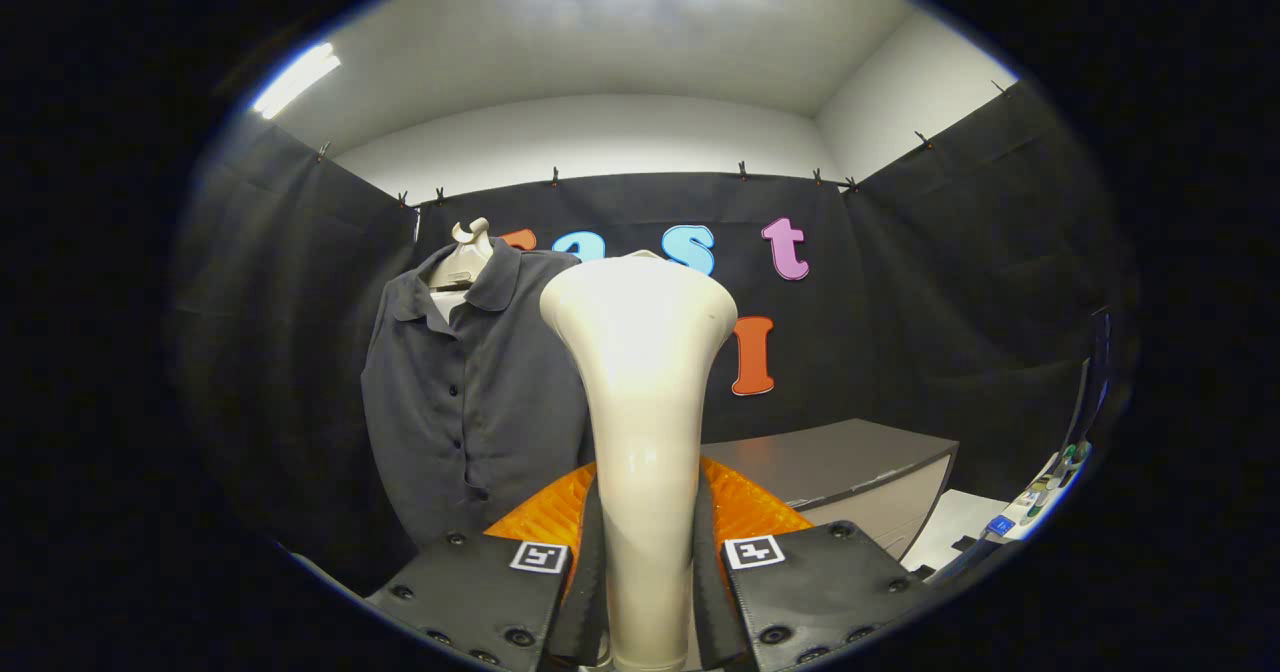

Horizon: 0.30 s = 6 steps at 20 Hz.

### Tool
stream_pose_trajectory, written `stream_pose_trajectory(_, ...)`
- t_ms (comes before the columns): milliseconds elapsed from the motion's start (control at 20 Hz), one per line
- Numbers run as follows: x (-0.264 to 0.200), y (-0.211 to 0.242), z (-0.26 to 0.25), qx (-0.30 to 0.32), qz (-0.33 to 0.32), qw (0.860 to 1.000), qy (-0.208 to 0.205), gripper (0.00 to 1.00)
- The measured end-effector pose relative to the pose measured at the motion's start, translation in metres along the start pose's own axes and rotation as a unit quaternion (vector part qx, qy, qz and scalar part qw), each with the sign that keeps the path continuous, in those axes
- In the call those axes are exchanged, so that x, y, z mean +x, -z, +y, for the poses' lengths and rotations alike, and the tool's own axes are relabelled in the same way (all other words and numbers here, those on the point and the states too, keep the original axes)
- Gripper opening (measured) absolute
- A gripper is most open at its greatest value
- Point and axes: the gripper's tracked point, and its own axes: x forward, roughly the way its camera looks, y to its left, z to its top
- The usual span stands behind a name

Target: Iron the clothes twice with a garment steamer, once on the left side and once on the right side.

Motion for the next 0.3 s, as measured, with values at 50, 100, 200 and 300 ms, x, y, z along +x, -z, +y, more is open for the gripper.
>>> stream_pose_trajectory(50,-0.001,0.0,0.0004,0.0,0.001,1.0,0.0,0.43)
stream_pose_trajectory(100,-0.0006,0.001,0.0009,0.0,0.002,1.0,0.0,0.43)
stream_pose_trajectory(200,0.0009,0.0015,0.001,0.0,0.003,1.0,-0.001,0.43)
stream_pose_trajectory(300,0.0015,0.0015,-0.0007,0.001,0.002,1.0,-0.001,0.43)
